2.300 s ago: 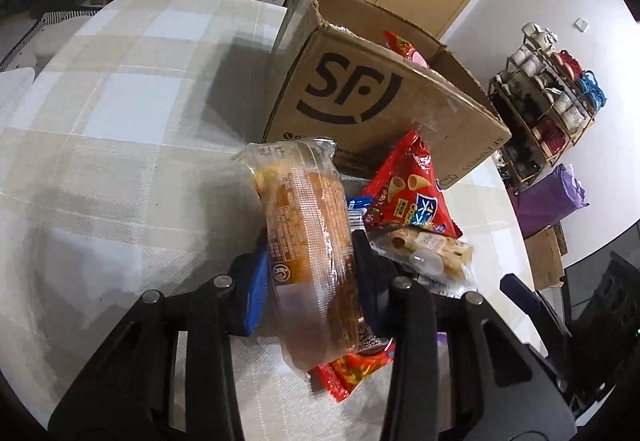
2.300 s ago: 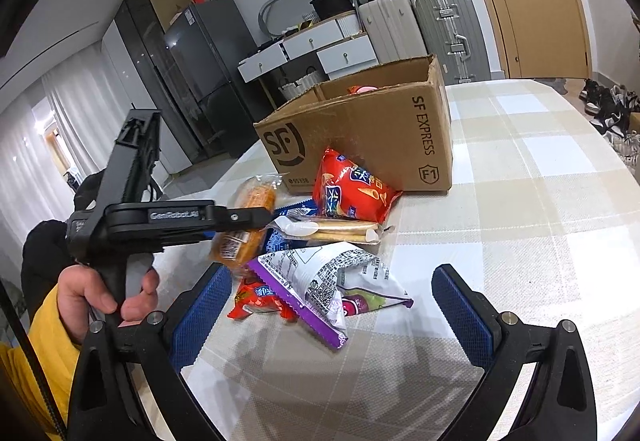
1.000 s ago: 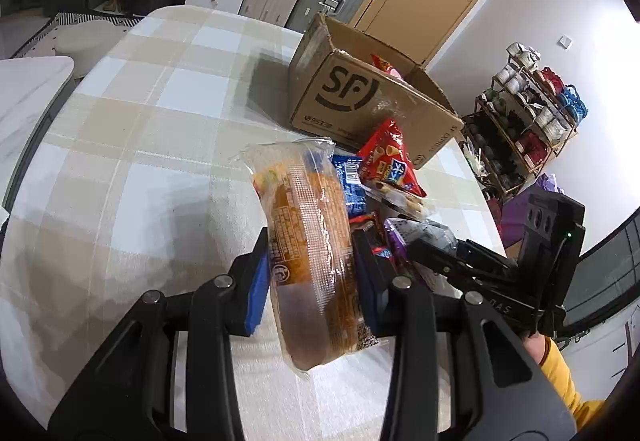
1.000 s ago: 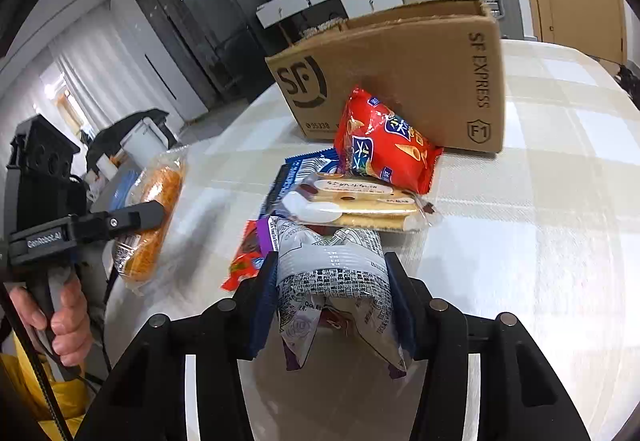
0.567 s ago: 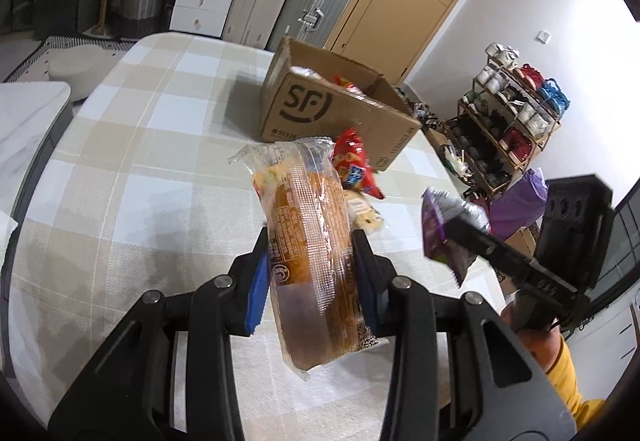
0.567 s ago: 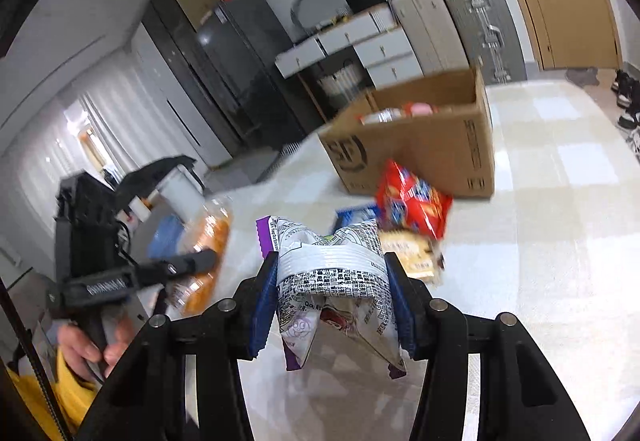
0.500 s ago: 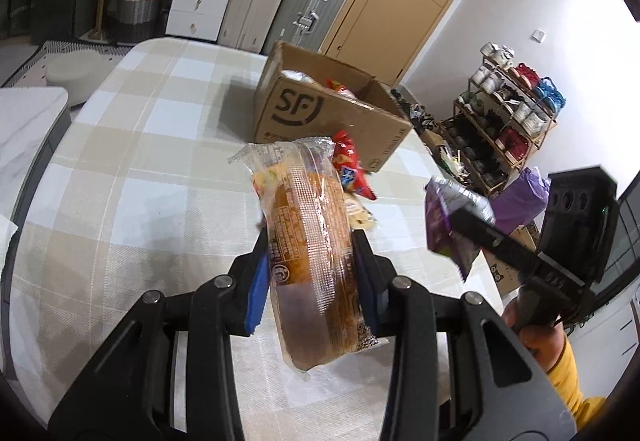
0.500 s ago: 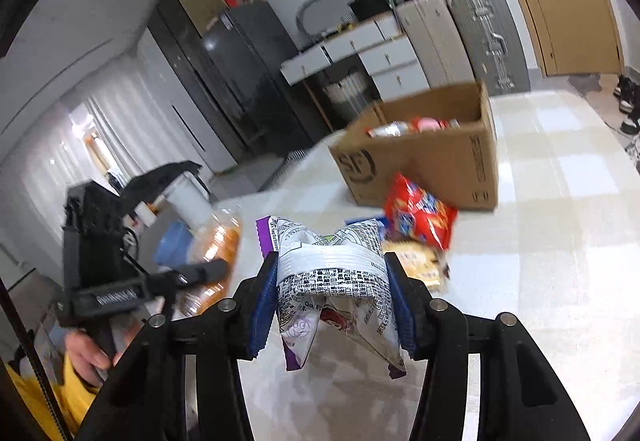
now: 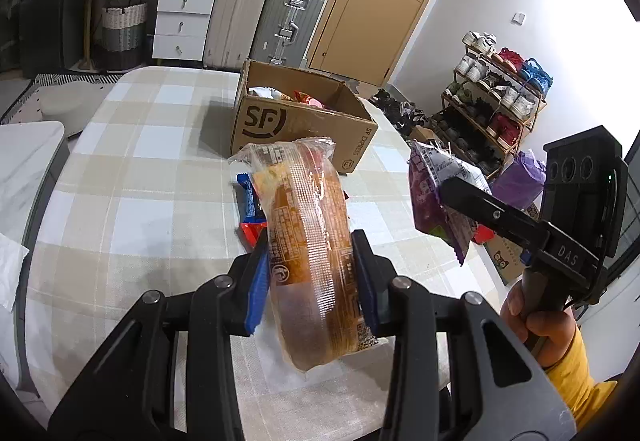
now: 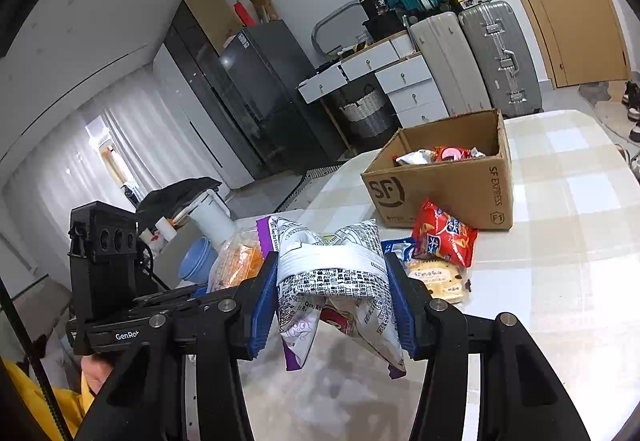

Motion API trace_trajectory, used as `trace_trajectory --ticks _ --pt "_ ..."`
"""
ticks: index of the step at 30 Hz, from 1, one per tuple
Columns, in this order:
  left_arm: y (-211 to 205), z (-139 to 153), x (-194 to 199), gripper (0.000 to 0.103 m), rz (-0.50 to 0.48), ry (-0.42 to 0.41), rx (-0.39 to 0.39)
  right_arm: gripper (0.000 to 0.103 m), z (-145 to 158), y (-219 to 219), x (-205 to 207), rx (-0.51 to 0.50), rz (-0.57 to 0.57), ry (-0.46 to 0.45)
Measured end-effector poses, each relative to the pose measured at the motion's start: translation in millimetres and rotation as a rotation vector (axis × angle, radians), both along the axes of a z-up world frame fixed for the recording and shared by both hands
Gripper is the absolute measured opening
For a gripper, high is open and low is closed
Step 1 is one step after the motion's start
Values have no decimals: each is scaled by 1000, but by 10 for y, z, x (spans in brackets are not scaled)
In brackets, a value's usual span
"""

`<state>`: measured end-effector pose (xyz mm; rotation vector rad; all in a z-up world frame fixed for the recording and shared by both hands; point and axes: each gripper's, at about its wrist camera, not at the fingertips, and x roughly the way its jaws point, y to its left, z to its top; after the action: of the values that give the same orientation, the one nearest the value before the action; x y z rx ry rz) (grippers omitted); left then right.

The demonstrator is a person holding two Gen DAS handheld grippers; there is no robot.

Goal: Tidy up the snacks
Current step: 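Carry the bread roll bag and white-purple chip bag over the cardboard box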

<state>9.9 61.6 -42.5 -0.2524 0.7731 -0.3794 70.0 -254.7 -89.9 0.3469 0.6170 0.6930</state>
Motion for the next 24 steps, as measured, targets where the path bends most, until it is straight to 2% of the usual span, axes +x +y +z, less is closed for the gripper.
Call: trace_trajectory --ticks 5,12,24 --pt "-11 76 -7 34 -10 -3 8 51 58 -12 22 -5 -2 -25" --pt "14 185 176 34 -16 -16 14 51 222 -61 105 -16 -14 -59" --pt "-6 575 828 34 -26 -67 31 51 694 -87 521 -60 -29 -138"
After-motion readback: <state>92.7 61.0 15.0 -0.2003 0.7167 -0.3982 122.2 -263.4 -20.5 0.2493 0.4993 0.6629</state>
